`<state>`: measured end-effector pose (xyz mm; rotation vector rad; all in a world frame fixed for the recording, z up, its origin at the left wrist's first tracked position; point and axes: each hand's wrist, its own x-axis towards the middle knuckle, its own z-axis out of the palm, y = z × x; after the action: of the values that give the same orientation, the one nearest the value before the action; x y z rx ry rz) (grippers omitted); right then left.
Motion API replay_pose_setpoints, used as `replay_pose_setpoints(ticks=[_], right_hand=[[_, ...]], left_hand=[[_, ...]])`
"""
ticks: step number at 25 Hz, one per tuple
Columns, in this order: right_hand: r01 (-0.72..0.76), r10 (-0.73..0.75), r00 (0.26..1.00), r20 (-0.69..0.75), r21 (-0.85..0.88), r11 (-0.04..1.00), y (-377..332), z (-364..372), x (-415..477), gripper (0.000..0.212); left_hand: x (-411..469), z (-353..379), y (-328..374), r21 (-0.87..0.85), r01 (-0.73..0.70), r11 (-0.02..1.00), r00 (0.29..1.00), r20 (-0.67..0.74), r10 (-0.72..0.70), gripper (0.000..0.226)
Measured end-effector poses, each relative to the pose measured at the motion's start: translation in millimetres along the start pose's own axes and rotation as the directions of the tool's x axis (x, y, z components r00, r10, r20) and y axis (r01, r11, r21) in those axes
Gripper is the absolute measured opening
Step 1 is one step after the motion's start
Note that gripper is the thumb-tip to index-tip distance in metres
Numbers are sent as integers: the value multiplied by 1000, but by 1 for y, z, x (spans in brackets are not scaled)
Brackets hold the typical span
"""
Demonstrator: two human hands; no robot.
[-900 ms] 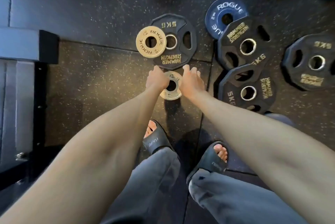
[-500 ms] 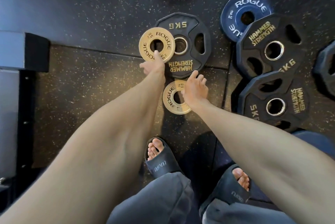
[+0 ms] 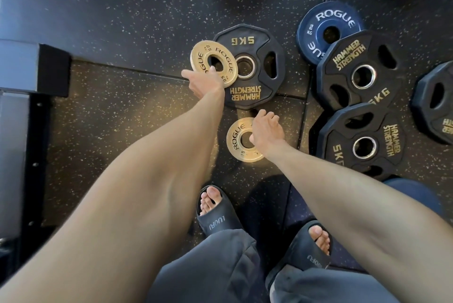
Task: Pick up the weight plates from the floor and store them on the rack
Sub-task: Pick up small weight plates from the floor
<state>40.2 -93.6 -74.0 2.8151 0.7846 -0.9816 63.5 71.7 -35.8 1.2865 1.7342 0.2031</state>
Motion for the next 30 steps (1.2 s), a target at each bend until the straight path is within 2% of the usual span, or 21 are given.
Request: replay_pose_setpoints(ticks=[3, 6, 10, 13, 16, 18, 21, 23, 27, 30], right_hand=[[22, -26, 999, 41, 112, 994, -1, -21, -14, 61], [59, -75, 992, 99, 153, 986, -7, -50, -32, 37], [217, -217, 976, -5, 75, 973, -7, -97, -73, 26], [280, -277, 960, -42, 109, 954, 12, -141, -109, 21], [201, -191, 980, -64, 309, 930, 34, -194, -144, 15], [247, -222, 969, -112, 318, 915, 50, -231, -170, 15], [256, -190, 957, -219, 331, 908, 80, -282, -217, 26], [228, -146, 953, -266, 311, 923, 100, -309, -247, 31], [200, -91, 938, -334, 309, 930, 136, -369, -302, 33], [167, -56, 951, -303, 353, 921, 156, -412, -333, 26]], left_hand=[[-17, -19, 2, 111, -136, 985, 990, 45, 131, 32], [-40, -42, -4, 249, -252, 935, 962, 168, 215, 18], [-79, -72, -5, 379, -491, 784, 853, 391, 346, 15], [-114, -92, 16, 401, -624, 671, 752, 543, 374, 22], [-163, -113, 54, 378, -689, 618, 656, 688, 311, 14], [-201, -127, 82, 334, -733, 593, 571, 776, 268, 11], [-260, -143, 131, 278, -757, 591, 465, 865, 189, 14], [-301, -146, 163, 275, -751, 600, 425, 897, 120, 17], [-382, -146, 215, 264, -789, 555, 350, 935, 53, 20], [-436, -146, 250, 273, -812, 515, 312, 950, -11, 18]])
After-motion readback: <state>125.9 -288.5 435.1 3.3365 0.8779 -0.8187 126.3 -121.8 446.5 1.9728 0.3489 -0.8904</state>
